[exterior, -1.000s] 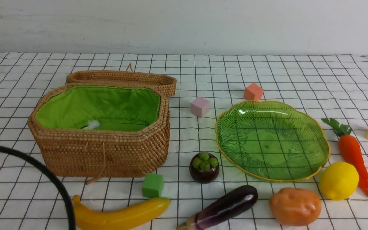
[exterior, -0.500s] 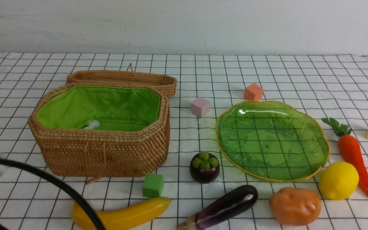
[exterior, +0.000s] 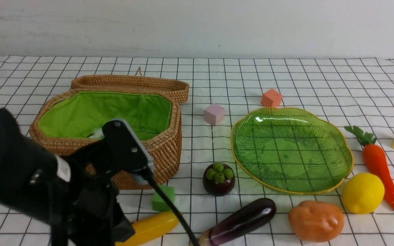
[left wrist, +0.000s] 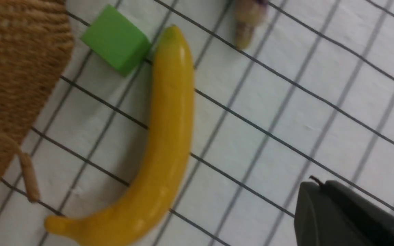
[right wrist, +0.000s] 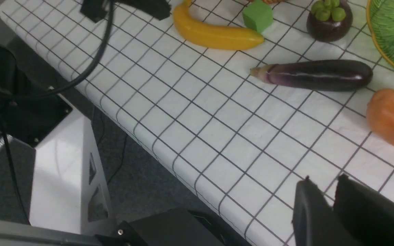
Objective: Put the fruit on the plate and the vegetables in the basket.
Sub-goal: Use the left arm to grab a banana and put it into the right plate
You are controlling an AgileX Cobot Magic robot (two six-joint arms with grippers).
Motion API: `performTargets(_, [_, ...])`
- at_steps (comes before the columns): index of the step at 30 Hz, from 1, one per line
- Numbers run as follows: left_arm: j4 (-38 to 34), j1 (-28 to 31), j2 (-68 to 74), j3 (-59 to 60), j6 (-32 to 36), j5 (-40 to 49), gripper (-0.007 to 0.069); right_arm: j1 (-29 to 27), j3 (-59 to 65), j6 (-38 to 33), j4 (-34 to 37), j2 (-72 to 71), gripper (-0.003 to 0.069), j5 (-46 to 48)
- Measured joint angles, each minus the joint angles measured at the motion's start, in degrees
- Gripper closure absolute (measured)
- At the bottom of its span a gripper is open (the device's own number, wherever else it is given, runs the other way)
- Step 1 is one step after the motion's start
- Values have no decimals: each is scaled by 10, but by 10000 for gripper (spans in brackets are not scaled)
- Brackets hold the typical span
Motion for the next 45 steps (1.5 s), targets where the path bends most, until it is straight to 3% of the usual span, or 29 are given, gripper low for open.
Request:
performTargets(3, [18, 0, 52, -2, 18, -20, 532, 0, 0, -9, -7, 0, 526, 6])
performTargets(6, [50, 0, 113, -2, 36, -40, 365, 0, 0, -10, -14, 0, 522, 7])
performTargets(7, [53, 0, 116, -2, 36, -42, 352, 0, 0, -10, -15, 0, 522, 7])
performTargets(8, [76, 0, 140, -2, 37, -63, 267, 0, 0, -10, -19, 0, 521, 7])
performTargets(9, [79, 0, 143, -2, 37, -66, 244, 0, 0, -10, -19, 0, 521, 7])
performTargets(10, [107, 0, 164, -2, 37, -97, 146, 0, 0, -11, -20, 0, 521, 7])
performTargets(12, [136, 0, 182, -3, 37, -120, 69, 0, 0, -11, -20, 0, 521, 7])
performTargets(14, [152, 0, 199, -4, 36, -131, 39, 0, 0, -11, -20, 0, 521, 7])
performTargets(18, [166, 0, 235, -4, 36, -138, 81, 0, 0, -11, -20, 0, 521, 5])
performTargets(22, [163, -1, 258, -8, 25, -119, 285, 0, 0, -11, -14, 0, 518, 0])
performTargets(24, [162, -2, 258, -10, 24, -115, 326, 0, 0, -11, -4, 0, 518, 0])
performTargets(31, [185, -33, 231, -22, 18, -13, 316, 0, 0, -11, 6, 0, 517, 0])
performTargets(34, [185, -94, 177, -60, -24, 41, 316, 0, 0, -8, 4, 0, 515, 0])
performTargets(35, [185, -133, 150, -97, -69, 42, 316, 0, 0, 1, -7, 0, 515, -9])
performTargets(41, [173, -185, 181, -237, -130, 20, 316, 0, 0, 83, -85, 0, 515, -40])
performTargets(45, [161, -187, 298, -397, -148, -2, 316, 0, 0, 194, -184, 0, 511, -45])
